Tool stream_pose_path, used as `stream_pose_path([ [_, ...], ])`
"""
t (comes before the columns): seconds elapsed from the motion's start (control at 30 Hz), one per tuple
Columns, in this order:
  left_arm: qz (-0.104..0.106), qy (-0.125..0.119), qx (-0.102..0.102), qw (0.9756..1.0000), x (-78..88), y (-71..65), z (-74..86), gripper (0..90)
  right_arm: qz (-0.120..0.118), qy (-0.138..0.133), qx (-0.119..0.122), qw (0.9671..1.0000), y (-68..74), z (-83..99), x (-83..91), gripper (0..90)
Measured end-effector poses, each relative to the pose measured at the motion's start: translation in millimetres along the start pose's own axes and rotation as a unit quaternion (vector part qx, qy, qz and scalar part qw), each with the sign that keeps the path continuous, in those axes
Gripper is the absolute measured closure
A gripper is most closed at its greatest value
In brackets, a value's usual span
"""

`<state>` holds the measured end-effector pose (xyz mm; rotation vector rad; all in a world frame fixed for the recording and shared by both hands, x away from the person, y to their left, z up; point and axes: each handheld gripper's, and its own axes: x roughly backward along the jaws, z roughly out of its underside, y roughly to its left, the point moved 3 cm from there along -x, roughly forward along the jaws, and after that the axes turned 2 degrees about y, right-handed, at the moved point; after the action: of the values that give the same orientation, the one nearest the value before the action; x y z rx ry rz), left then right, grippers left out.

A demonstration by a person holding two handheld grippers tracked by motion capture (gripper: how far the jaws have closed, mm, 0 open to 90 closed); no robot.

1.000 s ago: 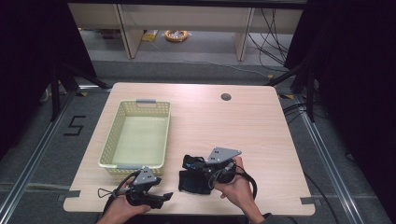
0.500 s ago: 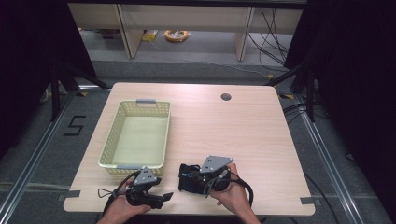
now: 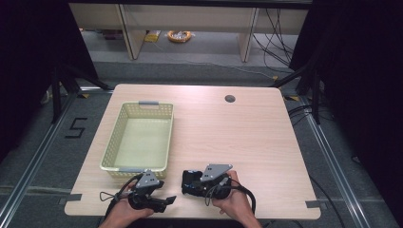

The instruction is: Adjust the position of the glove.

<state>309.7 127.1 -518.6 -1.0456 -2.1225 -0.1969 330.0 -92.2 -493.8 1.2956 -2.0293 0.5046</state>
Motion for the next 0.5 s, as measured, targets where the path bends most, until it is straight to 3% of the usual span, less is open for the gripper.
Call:
stream_pose_path([
  [0.1,-0.001,-0.001,0.000,1.0000,0.4,0.0,-0.2,27.9,-0.006,0.001,0.007,1.0000,0.2,1.8,-2.5,88.9],
  [0.2,-0.001,-0.001,-0.011,0.9999,0.6,1.4,-0.5,27.9,-0.005,0.000,-0.002,1.0000,1.3,2.8,-3.7,88.8],
  [0.27,-0.001,-0.001,0.001,1.0000,0.0,-0.1,-0.1,27.9,-0.007,0.000,0.002,1.0000,1.3,3.2,-4.7,88.5],
  [0.4,-0.001,-0.007,-0.002,1.0000,-0.9,-0.4,-0.6,27.9,-0.011,0.001,0.006,0.9999,1.0,4.8,-7.8,87.8],
  [0.47,-0.005,0.001,-0.009,0.9999,-0.4,1.3,-0.1,27.9,-0.011,0.010,-0.005,0.9999,1.6,7.2,-10.1,86.2],
  [0.5,-0.001,-0.004,0.004,1.0000,-1.2,-0.6,0.0,27.9,-0.014,0.013,-0.003,0.9998,1.1,7.9,-11.0,85.2],
])
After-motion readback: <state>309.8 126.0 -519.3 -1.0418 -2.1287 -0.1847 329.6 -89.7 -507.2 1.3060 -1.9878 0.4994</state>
